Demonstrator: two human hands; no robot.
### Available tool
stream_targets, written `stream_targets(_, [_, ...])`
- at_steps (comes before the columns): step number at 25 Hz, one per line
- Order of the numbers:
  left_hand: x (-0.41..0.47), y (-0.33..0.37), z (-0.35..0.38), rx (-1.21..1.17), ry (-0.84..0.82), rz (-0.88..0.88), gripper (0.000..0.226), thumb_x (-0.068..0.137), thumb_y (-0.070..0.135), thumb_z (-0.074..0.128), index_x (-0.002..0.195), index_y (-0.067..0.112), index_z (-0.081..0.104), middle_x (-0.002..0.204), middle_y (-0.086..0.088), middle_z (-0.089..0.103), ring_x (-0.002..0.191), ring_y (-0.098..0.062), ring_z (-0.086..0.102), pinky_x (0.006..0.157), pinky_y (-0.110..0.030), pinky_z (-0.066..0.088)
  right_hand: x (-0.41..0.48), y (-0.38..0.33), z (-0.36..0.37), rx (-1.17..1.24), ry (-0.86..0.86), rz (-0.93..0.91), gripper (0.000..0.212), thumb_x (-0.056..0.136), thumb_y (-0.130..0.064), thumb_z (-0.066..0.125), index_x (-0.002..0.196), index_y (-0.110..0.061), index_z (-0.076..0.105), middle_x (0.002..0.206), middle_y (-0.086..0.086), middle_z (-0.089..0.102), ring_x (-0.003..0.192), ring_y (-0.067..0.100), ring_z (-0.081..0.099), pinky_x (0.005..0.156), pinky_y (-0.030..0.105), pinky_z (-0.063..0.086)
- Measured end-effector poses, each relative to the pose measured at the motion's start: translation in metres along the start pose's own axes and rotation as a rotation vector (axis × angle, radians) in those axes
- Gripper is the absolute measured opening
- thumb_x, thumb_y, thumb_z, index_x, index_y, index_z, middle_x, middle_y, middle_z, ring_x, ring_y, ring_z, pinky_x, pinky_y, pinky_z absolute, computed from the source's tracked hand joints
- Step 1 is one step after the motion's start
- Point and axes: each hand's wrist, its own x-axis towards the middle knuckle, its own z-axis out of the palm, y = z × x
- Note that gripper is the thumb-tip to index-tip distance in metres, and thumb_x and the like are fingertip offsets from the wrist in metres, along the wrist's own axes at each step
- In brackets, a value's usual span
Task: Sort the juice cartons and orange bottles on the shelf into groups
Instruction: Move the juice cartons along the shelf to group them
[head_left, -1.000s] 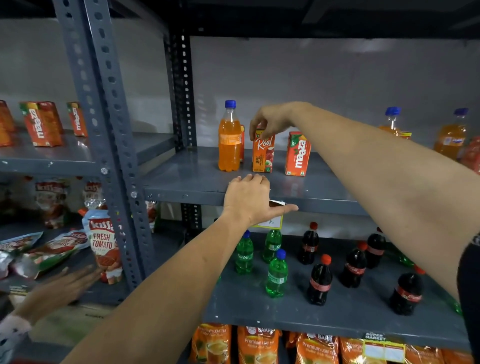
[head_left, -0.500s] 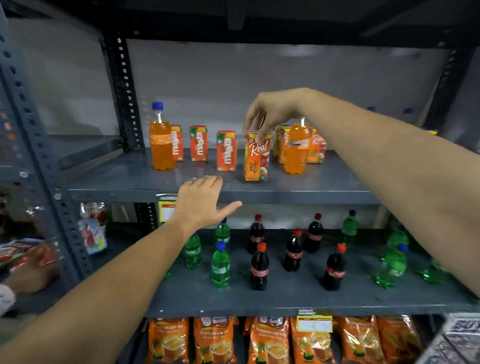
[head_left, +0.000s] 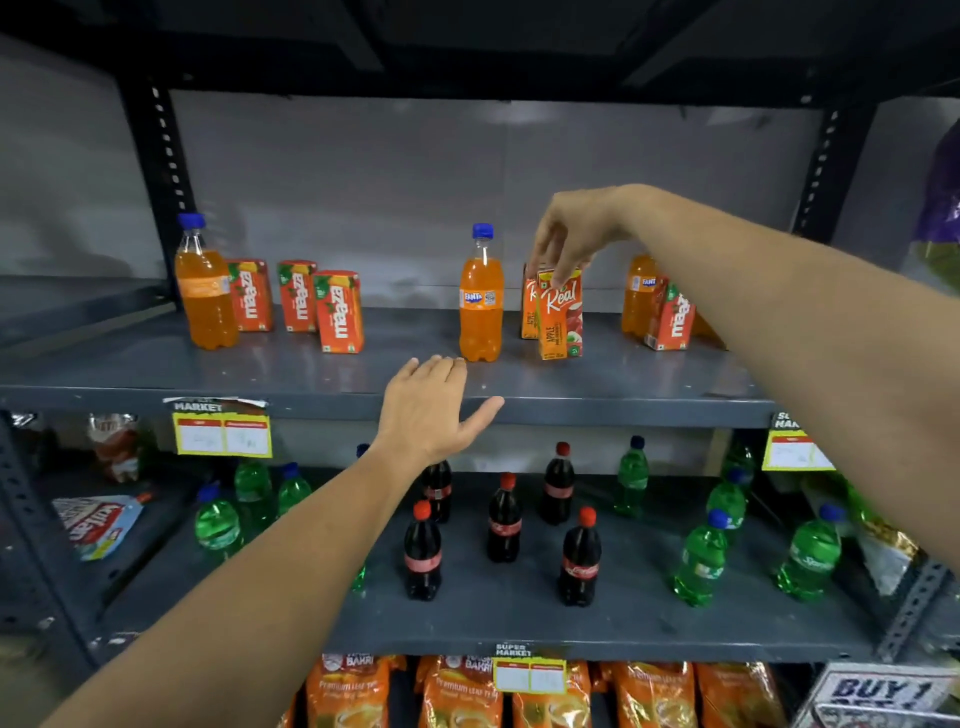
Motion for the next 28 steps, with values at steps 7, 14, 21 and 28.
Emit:
stream_targets(7, [0.0,0.005,0.004,0.03,0.042,-0.012,0.071,0.085,0.062,0.029,0.102,0.006,0.07,0.097,-0.008,0.073,0.091,-0.025,0.068,0.088,-0.04,0.051,0.02,0.033,0.026,0.088,0.116,-0.028,0.033,0.081,-0.012,0.07,0.114,-0.015,0.067,0.106,0.002,0.061,0.103,0.019,0.058,0.067,0.026,0.052])
stream_targets(14, [0.002,0.005,-0.004,0.011,-0.05,0.004,0.086,0.084,0.068,0.015,0.122,0.006,0.059,0.121,-0.01,0.065,0.117,-0.024,0.056,0.106,-0.042,0.034,0.028,0.04,0.019,0.076,0.235,-0.045,0.026,0.08,-0.024,0.072,0.104,-0.018,0.068,0.104,0.0,0.063,0.102,0.02,0.06,0.086,0.036,0.05])
stream_targets(21, [-0.031,-0.081,-0.023,0.073,0.002,-0.077,0.085,0.084,0.071,0.019,0.119,0.005,0.059,0.12,-0.011,0.065,0.117,-0.025,0.056,0.107,-0.04,0.033,0.026,-0.038,-0.003,0.077,0.642,-0.181,0.021,0.085,-0.026,0.067,0.097,-0.009,0.068,0.092,0.005,0.064,0.086,0.02,0.06,0.078,0.031,0.048])
stream_targets(28, [-0.072,-0.208,-0.035,0.145,-0.052,-0.063,0.095,0.079,0.077,0.011,0.12,0.006,0.059,0.121,-0.01,0.064,0.118,-0.026,0.054,0.108,-0.042,0.031,0.097,-0.164,0.011,0.002,0.55,-0.234,0.028,0.082,-0.032,0.068,0.1,-0.011,0.071,0.099,0.008,0.071,0.09,0.018,0.064,0.078,0.026,0.046])
